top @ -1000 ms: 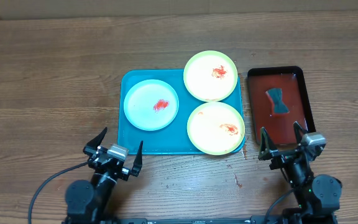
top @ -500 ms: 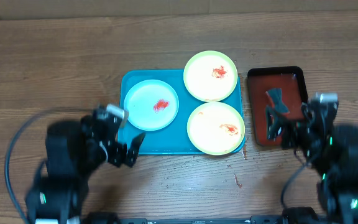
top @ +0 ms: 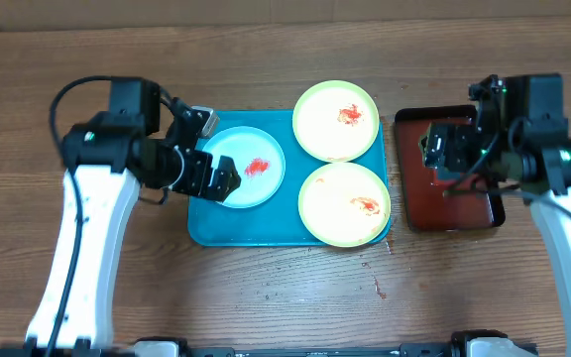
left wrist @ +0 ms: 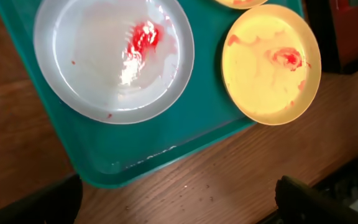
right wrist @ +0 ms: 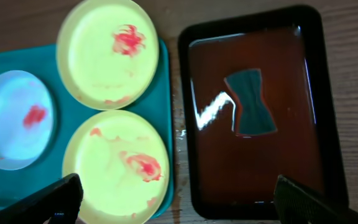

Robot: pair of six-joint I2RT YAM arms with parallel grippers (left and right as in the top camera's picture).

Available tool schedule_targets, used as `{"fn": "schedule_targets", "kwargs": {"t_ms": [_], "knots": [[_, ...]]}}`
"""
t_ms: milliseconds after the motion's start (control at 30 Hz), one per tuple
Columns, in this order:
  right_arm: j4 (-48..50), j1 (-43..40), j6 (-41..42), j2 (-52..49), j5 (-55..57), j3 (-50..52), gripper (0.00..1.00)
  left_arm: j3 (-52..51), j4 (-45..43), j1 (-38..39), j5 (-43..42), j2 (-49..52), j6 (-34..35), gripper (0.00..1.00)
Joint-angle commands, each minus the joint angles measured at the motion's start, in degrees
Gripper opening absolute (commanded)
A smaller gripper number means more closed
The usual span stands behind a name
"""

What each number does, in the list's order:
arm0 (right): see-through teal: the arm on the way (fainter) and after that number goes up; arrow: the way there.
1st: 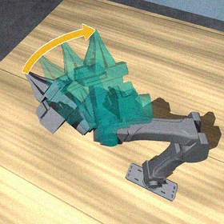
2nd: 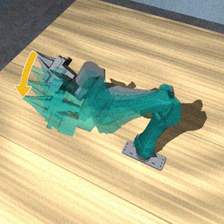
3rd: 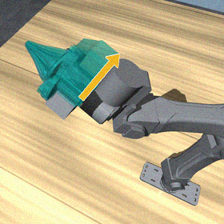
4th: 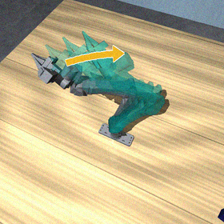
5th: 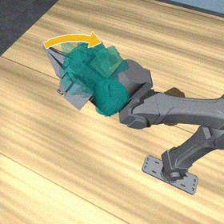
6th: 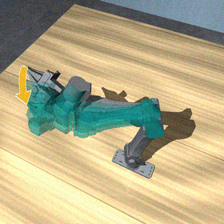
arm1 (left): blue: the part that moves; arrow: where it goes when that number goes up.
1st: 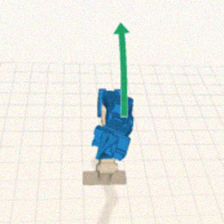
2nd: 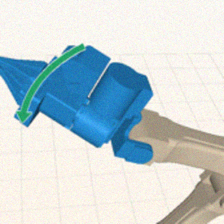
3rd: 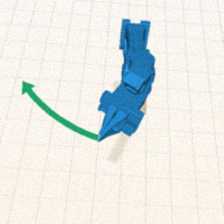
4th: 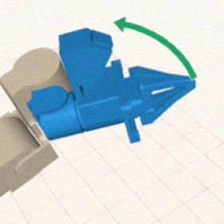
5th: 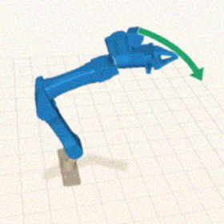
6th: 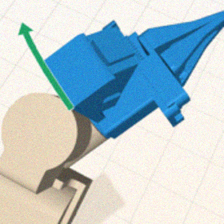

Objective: Clean dirty plates on tray and stack at the side

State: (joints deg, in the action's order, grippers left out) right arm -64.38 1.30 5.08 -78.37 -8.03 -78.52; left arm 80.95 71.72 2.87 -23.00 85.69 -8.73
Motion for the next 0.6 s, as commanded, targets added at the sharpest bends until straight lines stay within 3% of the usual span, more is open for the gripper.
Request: {"fn": "schedule_targets", "kwargs": {"t_ms": [0,67,100,133,200,367,467,567], "knots": [[1.20,-1.75,-0.81,-2.25,3.06,-1.53,1.00,1.29,-0.79,-0.24,-2.19,3.91,3.56,1.00],[2.14,-2.86,-0.83,-4.22,4.63,-1.53,0.98,1.29,-2.43,-0.22,-2.56,6.67,5.86,1.00],[2.43,-3.34,-0.90,-5.16,5.07,-1.53,0.97,1.29,-3.23,-0.22,-2.56,7.72,6.23,0.90],[2.64,-3.72,-1.62,-6.14,5.22,-1.53,0.95,1.29,-4.33,-0.22,-2.56,8.61,6.21,0.74],[3.34,-4.00,-3.82,-8.44,5.20,-1.53,0.92,1.36,-6.73,-0.22,-2.54,9.84,7.98,0.65],[4.72,-4.00,-8.66,-14.84,5.73,-1.53,0.85,2.93,-10.58,-0.22,4.79,8.96,11.37,0.59],[4.94,-4.00,-9.88,-19.26,9.03,-1.53,0.72,4.61,-11.10,-0.22,12.98,8.24,13.75,0.59],[5.90,-4.07,-10.14,-23.65,10.99,-1.53,0.60,5.09,-12.61,-0.22,16.00,8.13,13.73,0.60]]}}
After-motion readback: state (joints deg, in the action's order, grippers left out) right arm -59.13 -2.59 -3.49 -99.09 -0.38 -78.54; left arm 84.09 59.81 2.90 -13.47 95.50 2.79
